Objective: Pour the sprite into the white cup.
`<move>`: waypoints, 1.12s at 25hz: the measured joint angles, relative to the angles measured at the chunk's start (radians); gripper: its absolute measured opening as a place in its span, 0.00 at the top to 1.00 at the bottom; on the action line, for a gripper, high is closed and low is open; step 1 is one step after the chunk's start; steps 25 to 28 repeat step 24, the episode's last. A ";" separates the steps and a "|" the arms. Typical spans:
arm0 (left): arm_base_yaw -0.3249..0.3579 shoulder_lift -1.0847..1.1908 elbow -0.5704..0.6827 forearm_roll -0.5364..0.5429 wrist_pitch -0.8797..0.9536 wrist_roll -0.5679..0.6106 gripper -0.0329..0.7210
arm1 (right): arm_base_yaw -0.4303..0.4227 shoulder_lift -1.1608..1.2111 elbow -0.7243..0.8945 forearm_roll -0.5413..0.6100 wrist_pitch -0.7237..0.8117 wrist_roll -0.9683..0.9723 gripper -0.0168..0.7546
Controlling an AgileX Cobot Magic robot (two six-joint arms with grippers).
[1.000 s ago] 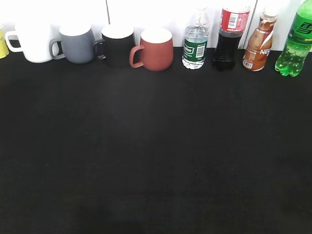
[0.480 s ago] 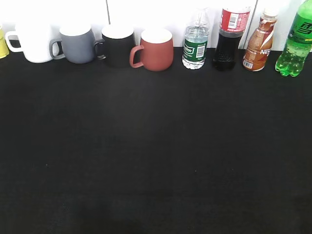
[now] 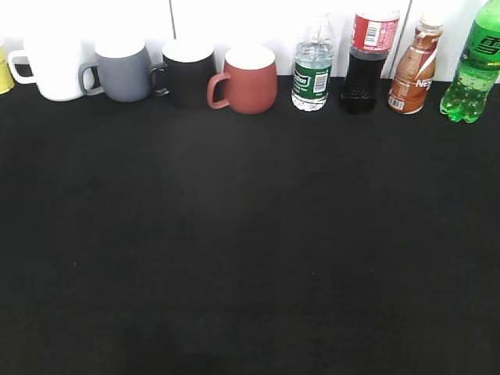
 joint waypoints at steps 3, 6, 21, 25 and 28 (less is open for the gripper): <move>0.101 -0.110 0.001 0.000 0.002 0.000 0.47 | -0.079 -0.094 0.000 0.005 0.001 0.000 0.24; 0.108 -0.113 0.003 0.000 0.001 0.001 0.55 | -0.080 -0.096 0.000 0.006 0.001 -0.006 0.24; 0.108 -0.113 0.004 0.001 0.001 0.002 0.64 | -0.080 -0.096 0.000 0.006 0.000 -0.006 0.24; 0.108 -0.113 0.004 0.001 0.001 0.002 0.64 | -0.080 -0.096 0.000 0.006 0.000 -0.006 0.24; 0.108 -0.113 0.004 0.001 0.001 0.002 0.64 | -0.080 -0.096 0.000 0.006 0.000 -0.006 0.24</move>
